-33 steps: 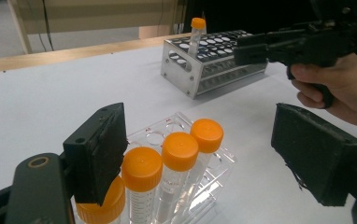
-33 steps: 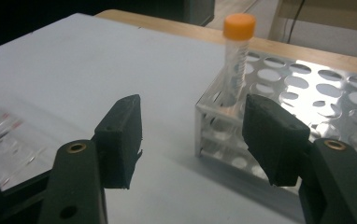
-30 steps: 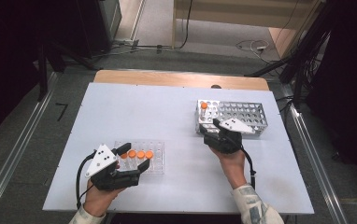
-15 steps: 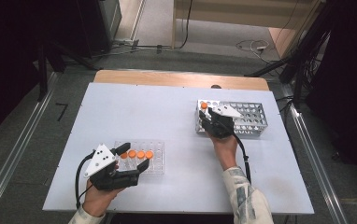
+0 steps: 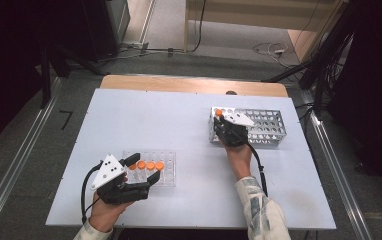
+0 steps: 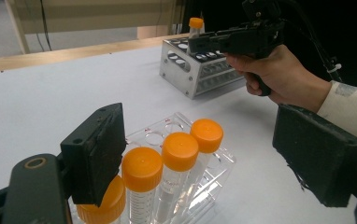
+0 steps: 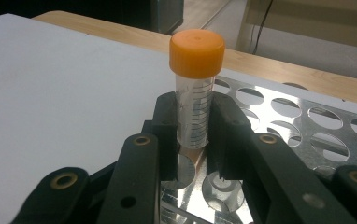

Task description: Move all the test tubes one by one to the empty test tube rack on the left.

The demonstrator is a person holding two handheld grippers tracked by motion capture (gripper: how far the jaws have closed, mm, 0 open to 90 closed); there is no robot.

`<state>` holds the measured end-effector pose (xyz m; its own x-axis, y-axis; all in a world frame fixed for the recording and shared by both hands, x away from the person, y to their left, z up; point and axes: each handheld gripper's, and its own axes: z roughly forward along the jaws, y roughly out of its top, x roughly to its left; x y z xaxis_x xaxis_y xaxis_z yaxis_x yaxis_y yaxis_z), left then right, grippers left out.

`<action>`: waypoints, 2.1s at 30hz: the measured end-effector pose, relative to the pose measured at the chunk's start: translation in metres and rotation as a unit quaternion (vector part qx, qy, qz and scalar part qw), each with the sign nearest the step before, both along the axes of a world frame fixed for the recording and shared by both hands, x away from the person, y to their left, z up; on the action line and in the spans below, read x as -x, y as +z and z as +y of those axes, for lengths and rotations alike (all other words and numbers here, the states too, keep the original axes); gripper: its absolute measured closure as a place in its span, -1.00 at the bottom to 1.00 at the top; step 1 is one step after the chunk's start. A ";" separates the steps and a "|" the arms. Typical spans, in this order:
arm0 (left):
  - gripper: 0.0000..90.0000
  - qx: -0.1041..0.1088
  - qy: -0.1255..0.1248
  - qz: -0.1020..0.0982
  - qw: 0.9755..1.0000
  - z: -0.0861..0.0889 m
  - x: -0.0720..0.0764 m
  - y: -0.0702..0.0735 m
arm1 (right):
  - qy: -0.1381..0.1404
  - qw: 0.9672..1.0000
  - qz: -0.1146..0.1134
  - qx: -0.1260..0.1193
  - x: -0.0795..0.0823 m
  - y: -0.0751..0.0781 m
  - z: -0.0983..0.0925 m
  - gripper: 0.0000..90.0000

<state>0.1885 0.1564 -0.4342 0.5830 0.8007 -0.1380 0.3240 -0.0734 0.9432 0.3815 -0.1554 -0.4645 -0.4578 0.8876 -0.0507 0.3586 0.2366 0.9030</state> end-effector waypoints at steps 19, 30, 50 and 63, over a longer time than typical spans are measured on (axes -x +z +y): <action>-0.61 0.003 0.000 -0.001 1.000 0.000 0.001 0.000 | 0.010 0.999 -0.038 -0.031 0.011 0.043 -0.008 0.60; -0.61 0.001 -0.001 0.000 1.000 -0.001 0.001 0.000 | 0.048 0.997 -0.044 -0.044 0.043 0.067 -0.024 0.61; -0.57 0.004 -0.014 -0.009 1.000 -0.011 0.007 0.002 | 0.165 0.986 0.015 -0.030 0.120 0.033 -0.024 0.60; -0.36 0.008 -0.054 -0.021 0.998 -0.033 0.012 0.003 | 0.243 0.969 0.049 -0.007 0.155 0.019 -0.006 0.60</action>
<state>0.1766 0.1229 -0.4314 0.6718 0.7305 -0.1227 0.2742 -0.0914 0.9573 0.2261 -0.1616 -0.4455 -0.8244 0.5655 0.0236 0.2912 0.3880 0.8745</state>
